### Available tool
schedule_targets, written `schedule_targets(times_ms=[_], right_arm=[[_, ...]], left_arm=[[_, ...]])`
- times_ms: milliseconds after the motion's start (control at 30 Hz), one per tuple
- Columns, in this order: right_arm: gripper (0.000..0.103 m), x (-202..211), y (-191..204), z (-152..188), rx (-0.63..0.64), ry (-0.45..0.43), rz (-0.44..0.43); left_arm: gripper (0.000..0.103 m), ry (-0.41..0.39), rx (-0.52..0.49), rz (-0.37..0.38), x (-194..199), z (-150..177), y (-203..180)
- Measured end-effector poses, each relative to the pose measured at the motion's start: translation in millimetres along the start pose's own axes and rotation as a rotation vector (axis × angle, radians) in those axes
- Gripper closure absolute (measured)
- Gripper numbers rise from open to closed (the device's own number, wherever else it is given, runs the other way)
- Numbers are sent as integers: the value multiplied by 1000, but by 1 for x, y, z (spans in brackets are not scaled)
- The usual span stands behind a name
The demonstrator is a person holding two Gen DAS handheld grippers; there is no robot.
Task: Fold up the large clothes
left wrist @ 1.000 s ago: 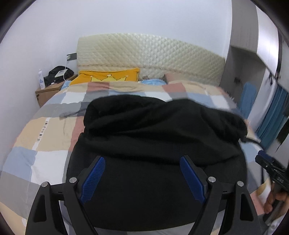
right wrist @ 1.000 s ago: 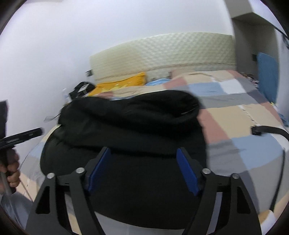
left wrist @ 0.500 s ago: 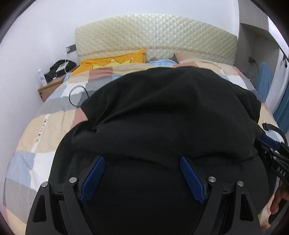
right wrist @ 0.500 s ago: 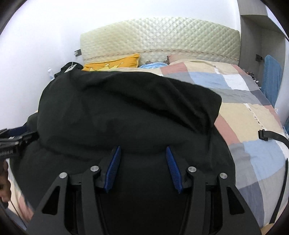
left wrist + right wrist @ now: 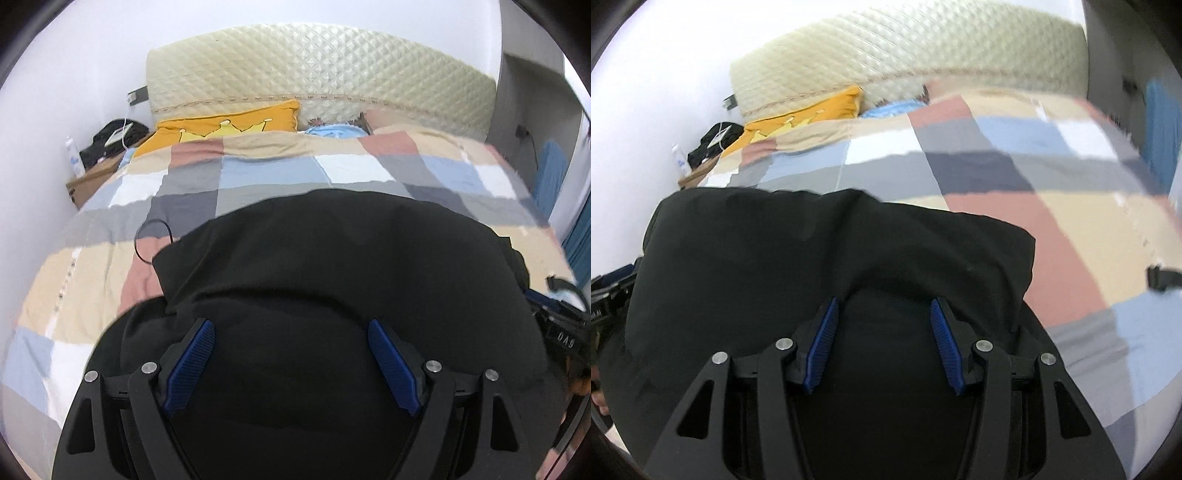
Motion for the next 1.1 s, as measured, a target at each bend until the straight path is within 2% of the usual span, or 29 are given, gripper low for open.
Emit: schedule_targets(times_ms=[133,467,633,700,833,967,1033,1100], right_arm=[[50,-11,-11,-2,-9,22,7],[50,-52,-34,-19,-100,61,7],[50,-50,-45,-20,-130,55,33],[50,-45,-40,-23,-99,56,62],[49,-15,-18,-29,-28,-21,98],[45,22,11,-30,12,-123,59],[44,28,24,-23,18,-135,26],[44,22,35,-12,14,-105,-5]], left_arm=[[16,-12,-63,-60,-16,-12,-2],[15,21,11,17,-54,-19,12],[14,23,28,37,-56,-14,15],[14,21,22,28,-54,-12,15],[14,10,15,12,-49,-8,14],[14,5,19,6,-47,-4,15],[14,2,18,-1,-46,-3,14],[14,-2,18,-4,-44,-2,14]])
Point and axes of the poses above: each gripper's, at about its wrist camera, not at the fingertips, and x roughly against the way its jaws point, y to its left, z to its underside, the point moved 1 cm from there along -x, roughly the way its jaws point, and after that the axes turned 6 degrees about -z, right-handed, at the moved point
